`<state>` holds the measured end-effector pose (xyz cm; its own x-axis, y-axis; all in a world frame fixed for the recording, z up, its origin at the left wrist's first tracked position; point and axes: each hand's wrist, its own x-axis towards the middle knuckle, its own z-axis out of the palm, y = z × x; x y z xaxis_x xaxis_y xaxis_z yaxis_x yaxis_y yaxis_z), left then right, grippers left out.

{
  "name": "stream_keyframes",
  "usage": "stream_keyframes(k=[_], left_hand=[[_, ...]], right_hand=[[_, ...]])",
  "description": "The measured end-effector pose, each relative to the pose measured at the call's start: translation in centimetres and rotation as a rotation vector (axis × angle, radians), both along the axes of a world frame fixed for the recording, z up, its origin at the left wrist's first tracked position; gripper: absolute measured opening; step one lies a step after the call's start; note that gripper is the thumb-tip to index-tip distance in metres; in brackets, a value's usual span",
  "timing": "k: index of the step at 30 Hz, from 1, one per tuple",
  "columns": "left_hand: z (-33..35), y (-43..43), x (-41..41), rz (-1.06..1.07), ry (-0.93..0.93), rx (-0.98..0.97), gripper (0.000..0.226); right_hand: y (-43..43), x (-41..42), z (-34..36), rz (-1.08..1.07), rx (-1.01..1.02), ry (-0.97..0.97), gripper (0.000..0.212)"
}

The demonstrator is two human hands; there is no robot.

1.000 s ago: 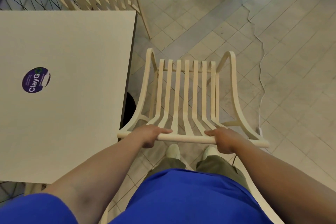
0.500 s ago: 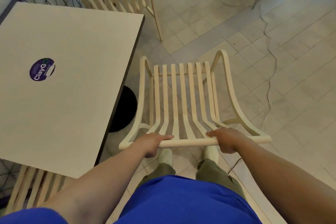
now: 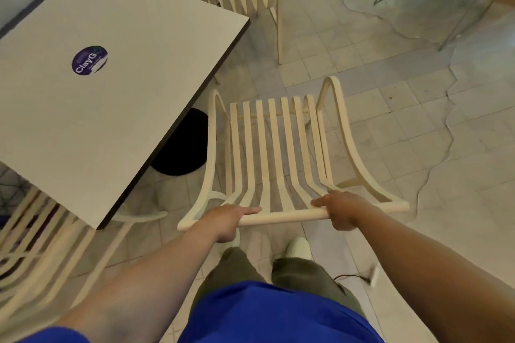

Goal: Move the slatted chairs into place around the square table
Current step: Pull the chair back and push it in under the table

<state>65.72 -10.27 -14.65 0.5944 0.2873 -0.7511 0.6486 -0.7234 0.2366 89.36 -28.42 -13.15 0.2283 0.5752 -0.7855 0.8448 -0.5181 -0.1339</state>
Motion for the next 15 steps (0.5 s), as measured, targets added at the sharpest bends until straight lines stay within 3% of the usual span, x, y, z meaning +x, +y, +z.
stream_keyframes(k=[10,15], left_hand=[[1.0,-0.8,1.1,-0.022,0.028,-0.019,0.089],[1.1,0.4,1.2,-0.073,0.046,-0.109,0.090]], right_hand=[[0.5,1.7,0.1,0.082,-0.027,-0.092,0.077],[0.4,1.4,0.6,0.005,-0.038,-0.121,0.070]])
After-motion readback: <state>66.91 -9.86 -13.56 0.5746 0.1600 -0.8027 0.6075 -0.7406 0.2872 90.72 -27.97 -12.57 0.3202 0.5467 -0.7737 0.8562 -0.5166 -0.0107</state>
